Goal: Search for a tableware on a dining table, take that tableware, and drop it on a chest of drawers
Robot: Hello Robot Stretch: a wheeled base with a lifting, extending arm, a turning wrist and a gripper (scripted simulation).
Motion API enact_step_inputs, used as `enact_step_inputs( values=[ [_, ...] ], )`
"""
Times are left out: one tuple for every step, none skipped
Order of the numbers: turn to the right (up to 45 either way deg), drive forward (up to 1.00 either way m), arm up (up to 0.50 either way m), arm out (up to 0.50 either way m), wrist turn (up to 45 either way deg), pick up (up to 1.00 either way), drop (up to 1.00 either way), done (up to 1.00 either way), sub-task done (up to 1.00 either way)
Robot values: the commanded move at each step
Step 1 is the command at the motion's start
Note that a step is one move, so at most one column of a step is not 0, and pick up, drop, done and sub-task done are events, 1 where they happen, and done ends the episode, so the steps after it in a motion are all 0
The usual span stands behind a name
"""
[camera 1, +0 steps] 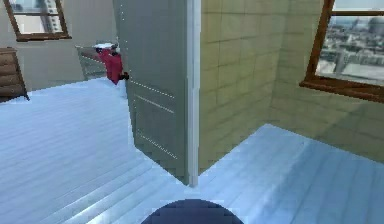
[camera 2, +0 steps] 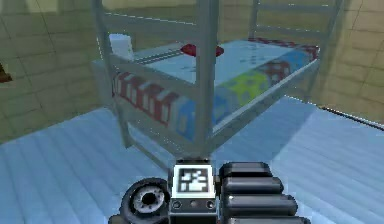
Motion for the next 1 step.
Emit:
enact_step_inputs(
  values=[
    [-45.0, 0.00, 0.00, 0.00, 0.0, 0.00, 0.00, 0.00, 0.00]
  ],
)
